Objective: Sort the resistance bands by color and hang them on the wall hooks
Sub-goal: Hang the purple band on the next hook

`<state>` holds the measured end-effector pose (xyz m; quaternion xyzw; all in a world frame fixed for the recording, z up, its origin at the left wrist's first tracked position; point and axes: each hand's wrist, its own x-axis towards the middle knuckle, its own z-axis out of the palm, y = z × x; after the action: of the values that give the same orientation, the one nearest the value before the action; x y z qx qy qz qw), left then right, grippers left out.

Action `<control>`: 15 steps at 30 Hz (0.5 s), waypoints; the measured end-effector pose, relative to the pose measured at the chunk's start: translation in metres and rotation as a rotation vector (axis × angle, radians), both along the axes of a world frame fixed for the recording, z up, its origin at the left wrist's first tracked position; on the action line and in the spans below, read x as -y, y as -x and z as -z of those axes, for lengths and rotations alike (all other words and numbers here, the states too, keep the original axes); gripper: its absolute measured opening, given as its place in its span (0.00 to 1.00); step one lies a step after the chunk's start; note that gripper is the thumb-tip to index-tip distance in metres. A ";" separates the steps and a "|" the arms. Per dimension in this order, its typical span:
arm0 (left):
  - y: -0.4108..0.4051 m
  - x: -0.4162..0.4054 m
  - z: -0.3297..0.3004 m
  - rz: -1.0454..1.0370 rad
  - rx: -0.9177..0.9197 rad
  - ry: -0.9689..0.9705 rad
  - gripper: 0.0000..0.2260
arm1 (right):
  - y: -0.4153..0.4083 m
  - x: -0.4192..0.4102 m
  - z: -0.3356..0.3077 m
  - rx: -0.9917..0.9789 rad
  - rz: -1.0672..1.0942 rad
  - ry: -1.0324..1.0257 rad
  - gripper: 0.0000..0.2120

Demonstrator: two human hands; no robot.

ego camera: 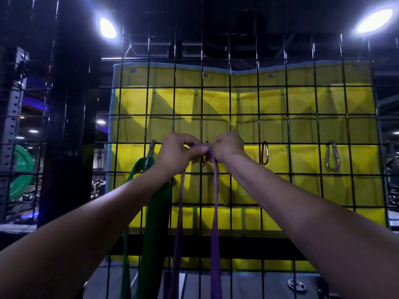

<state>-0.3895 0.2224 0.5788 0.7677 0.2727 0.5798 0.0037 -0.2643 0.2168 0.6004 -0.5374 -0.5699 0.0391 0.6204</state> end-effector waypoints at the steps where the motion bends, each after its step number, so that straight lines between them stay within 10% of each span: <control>1: 0.001 0.001 -0.001 -0.018 -0.047 -0.045 0.07 | 0.000 0.001 0.000 0.022 0.001 0.001 0.06; 15: 0.003 0.007 -0.014 -0.247 -0.466 -0.136 0.12 | -0.002 0.010 -0.006 0.115 -0.061 0.034 0.08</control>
<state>-0.3928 0.2152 0.5928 0.8399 0.3183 0.4005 -0.1814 -0.2622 0.2071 0.6060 -0.5318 -0.6198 0.0368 0.5760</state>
